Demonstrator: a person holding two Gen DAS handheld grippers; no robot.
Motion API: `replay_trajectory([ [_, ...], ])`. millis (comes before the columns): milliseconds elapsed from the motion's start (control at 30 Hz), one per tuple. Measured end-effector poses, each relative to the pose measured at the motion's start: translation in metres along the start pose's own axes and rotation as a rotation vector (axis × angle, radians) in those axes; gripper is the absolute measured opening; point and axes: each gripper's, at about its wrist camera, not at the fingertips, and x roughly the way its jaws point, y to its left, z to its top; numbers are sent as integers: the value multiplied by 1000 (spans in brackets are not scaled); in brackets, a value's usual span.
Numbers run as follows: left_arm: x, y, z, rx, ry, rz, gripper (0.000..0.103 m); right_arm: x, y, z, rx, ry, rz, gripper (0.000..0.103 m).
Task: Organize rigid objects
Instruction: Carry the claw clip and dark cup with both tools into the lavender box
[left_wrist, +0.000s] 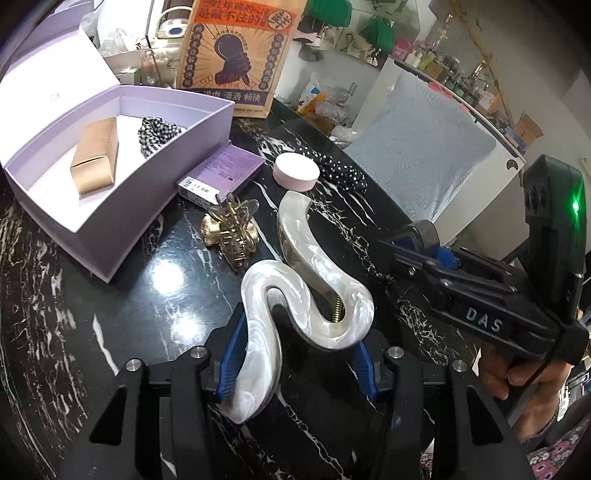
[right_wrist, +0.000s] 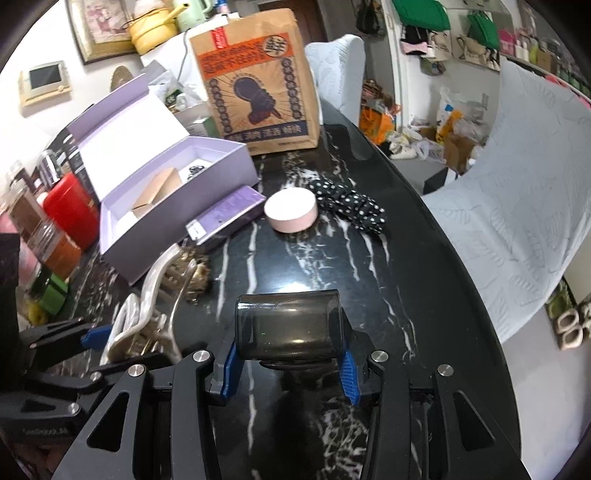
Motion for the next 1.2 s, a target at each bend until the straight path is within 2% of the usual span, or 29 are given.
replay_trajectory([
  [467, -36, 18, 5, -38, -88, 71, 51, -14, 52, 11, -132, -40, 112, 42],
  [633, -50, 31, 13, -56, -127, 117, 51, -14, 70, 22, -175, -50, 154, 42],
  [1200, -68, 75, 58, -97, -215, 157, 51, 2, 106, 71, -255, -73, 243, 42],
])
